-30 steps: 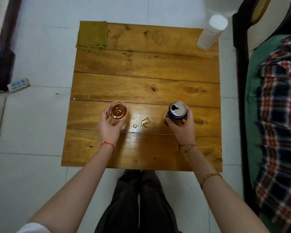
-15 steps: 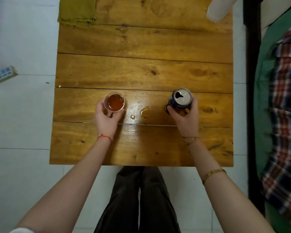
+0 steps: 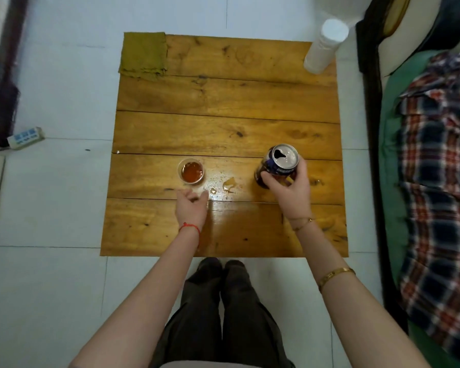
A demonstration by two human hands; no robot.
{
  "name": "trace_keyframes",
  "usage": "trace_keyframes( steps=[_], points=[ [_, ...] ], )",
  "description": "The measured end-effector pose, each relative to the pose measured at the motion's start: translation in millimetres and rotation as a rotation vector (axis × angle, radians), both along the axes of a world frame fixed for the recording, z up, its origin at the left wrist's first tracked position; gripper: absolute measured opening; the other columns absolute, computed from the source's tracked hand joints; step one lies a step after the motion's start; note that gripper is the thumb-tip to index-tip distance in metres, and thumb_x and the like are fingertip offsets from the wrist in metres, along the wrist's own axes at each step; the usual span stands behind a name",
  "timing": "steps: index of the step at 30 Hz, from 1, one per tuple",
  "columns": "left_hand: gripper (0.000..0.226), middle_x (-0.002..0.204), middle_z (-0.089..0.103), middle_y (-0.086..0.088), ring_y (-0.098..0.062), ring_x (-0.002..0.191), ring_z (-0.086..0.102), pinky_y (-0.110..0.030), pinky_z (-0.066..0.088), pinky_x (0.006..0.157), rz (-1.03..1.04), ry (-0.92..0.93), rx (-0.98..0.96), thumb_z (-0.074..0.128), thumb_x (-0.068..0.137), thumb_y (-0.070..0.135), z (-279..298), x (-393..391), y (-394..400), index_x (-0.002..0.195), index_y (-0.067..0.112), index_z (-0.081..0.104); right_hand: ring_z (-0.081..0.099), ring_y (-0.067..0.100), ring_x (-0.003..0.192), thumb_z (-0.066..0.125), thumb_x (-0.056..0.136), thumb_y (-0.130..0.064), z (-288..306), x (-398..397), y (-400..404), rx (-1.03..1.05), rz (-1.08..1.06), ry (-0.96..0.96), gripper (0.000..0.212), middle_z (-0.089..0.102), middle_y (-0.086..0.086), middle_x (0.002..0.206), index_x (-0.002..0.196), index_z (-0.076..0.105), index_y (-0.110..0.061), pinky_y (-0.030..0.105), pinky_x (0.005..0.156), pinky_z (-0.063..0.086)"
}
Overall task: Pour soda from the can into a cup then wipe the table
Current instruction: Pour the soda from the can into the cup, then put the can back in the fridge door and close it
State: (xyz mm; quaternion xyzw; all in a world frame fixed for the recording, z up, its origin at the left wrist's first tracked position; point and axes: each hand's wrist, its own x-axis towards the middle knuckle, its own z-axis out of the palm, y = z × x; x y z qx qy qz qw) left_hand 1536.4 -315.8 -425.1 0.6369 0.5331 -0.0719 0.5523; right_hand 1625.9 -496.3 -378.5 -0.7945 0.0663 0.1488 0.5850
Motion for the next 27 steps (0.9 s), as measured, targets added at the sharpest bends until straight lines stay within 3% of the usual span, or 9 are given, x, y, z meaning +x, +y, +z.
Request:
trace_keyframes(
  steps=[3,7,9,13,16,19,27],
  points=[
    [0.032,0.105,0.07,-0.009,-0.03,0.106,0.066,-0.046,0.053,0.097,-0.158,-0.079,-0.301,0.059,0.095,0.039,32.3,3.0,-20.7,0.106,0.009,0.066,0.05,-0.013,0.107,0.078,0.078,-0.013,32.3,-9.6,5.6,0.022,0.048,-0.002,0.066,0.053,-0.012,0.123,0.135,0.045,-0.017,0.006,0.086,0.047],
    [0.042,0.119,0.068,-0.011,-0.023,0.108,0.068,-0.039,0.051,0.102,-0.106,-0.196,-0.572,0.052,0.099,0.039,76.9,7.4,-35.7,0.126,0.008,0.058,0.05,-0.024,0.101,0.079,0.077,-0.009,68.4,-29.8,14.5,0.039,0.117,-0.022,0.064,0.055,-0.016,0.118,0.131,0.046,-0.016,0.001,0.08,0.042],
    [0.042,0.112,0.071,-0.01,-0.019,0.102,0.07,-0.033,0.054,0.098,-0.1,-0.236,-0.599,0.049,0.101,0.035,97.0,3.7,-36.4,0.13,0.005,0.057,0.051,-0.022,0.102,0.079,0.076,-0.009,83.9,-40.9,19.2,0.053,0.137,-0.024,0.066,0.056,-0.01,0.12,0.133,0.045,-0.012,-0.001,0.079,0.042],
    [0.043,0.097,0.072,-0.012,-0.018,0.089,0.071,-0.03,0.057,0.091,-0.053,-0.244,-0.603,0.051,0.1,0.032,124.4,-9.9,-28.7,0.127,-0.002,0.058,0.052,0.005,0.117,0.08,0.076,-0.014,111.4,-56.2,24.6,0.066,0.173,-0.028,0.069,0.056,-0.005,0.126,0.135,0.044,-0.015,0.002,0.086,0.043],
    [0.044,0.104,0.072,-0.018,-0.024,0.1,0.07,-0.032,0.056,0.093,-0.043,-0.261,-0.61,0.051,0.101,0.03,142.1,-16.9,-22.5,0.127,-0.005,0.057,0.052,0.01,0.124,0.08,0.076,-0.016,130.2,-60.3,23.3,0.076,0.229,-0.013,0.073,0.056,-0.003,0.132,0.139,0.043,-0.015,0.021,0.101,0.048],
    [0.041,0.102,0.074,-0.014,-0.018,0.093,0.073,-0.028,0.057,0.087,-0.074,-0.284,-0.615,0.05,0.101,0.031,165.6,-19.7,-15.1,0.124,-0.002,0.059,0.051,0.008,0.128,0.08,0.077,-0.018,150.0,-60.4,17.0,0.111,0.289,0.015,0.073,0.056,-0.003,0.136,0.141,0.043,-0.018,0.031,0.105,0.047],
    [0.043,0.108,0.073,-0.019,-0.022,0.1,0.072,-0.026,0.058,0.085,-0.159,-0.347,-0.665,0.052,0.1,0.03,211.5,-34.9,-1.6,0.124,-0.005,0.058,0.053,0.009,0.127,0.07,0.086,-0.016,197.0,-66.9,5.4,0.108,0.37,-0.057,0.058,0.057,0.001,0.135,0.138,0.046,-0.011,0.014,0.093,0.048]
  ],
)
